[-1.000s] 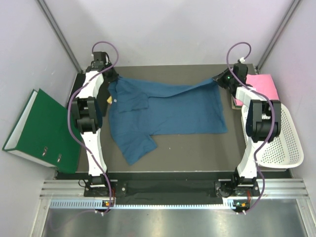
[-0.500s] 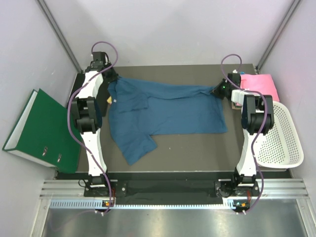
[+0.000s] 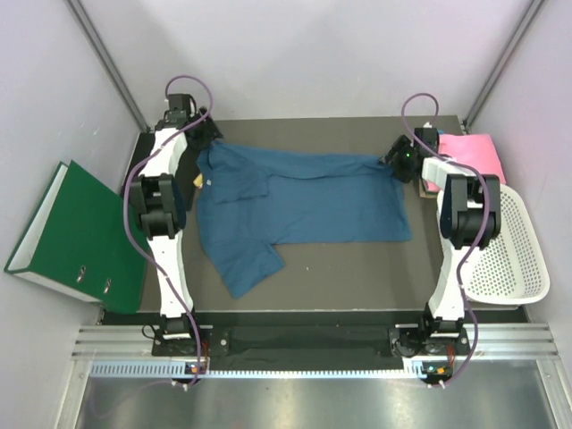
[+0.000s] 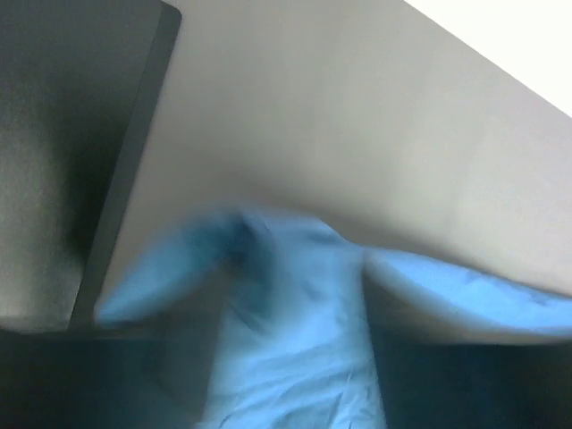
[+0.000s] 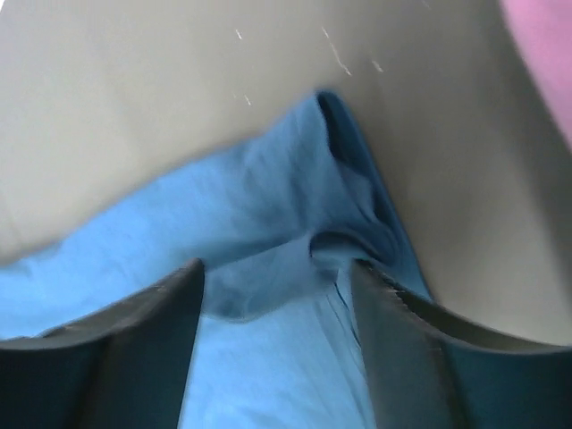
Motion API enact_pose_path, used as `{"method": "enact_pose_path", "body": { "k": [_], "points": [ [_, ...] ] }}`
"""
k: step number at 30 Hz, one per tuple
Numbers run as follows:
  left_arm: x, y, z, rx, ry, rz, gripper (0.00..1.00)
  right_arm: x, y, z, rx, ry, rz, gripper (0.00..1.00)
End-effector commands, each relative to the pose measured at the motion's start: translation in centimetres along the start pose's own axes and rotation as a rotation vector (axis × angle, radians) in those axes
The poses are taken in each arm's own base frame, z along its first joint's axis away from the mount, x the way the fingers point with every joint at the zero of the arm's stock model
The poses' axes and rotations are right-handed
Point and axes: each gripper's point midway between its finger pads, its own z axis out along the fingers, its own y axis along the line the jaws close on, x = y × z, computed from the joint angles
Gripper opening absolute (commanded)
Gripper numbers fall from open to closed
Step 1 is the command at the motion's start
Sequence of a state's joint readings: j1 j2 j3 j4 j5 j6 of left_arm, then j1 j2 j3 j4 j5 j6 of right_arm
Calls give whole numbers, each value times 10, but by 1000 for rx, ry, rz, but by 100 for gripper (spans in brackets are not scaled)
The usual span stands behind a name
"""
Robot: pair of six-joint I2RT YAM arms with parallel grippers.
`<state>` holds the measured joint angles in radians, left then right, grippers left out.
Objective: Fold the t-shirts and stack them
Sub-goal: Fold the flattened tshirt in 1/3 of the way, then grap the side of the flattened tshirt closest away from the robot with both arms
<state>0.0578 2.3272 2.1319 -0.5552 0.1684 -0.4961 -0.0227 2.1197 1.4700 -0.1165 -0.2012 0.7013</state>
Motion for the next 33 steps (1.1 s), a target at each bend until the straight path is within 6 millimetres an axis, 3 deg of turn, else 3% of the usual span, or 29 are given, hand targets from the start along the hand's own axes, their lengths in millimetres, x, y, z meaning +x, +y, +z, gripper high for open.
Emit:
{"method": "enact_pose_path", "body": {
  "k": [1, 3, 5, 8, 10, 11, 13, 16, 20, 25, 33],
  "points": [
    [-16, -1, -3, 16, -27, -19, 87, -5, -13, -40, 79, -32, -76, 75],
    [-19, -4, -14, 18, -42, -4, 98, -8, -6, -61, 73, -61, -95, 84],
    [-20, -5, -23, 19, -51, 15, 99, -17, 3, -83, 60, -112, -112, 92],
    [-38, -21, -66, 42, -116, 55, 99, -17, -1, -110, 94, -133, -122, 94],
    [-40, -22, -83, 40, -131, 74, 99, -13, -6, -122, 121, -128, -124, 94],
    [-37, -23, -99, 42, -134, 78, 99, -10, -6, -131, 122, -129, -124, 94],
    [-25, -22, -111, 45, -114, 85, 99, -1, -14, -139, 155, -111, -119, 92],
    [14, -8, -127, 24, -36, 70, 99, 19, -37, -151, 240, -63, -116, 89],
    [94, 21, -138, -8, 135, -2, 98, 54, -70, -169, 335, 7, -127, 85],
    [187, 47, -157, -55, 402, -116, 97, 76, -91, -184, 393, 47, -143, 84],
    [246, 78, -190, -151, 570, -103, 97, 108, -115, -178, 433, 100, -130, 81]
  ]
}}
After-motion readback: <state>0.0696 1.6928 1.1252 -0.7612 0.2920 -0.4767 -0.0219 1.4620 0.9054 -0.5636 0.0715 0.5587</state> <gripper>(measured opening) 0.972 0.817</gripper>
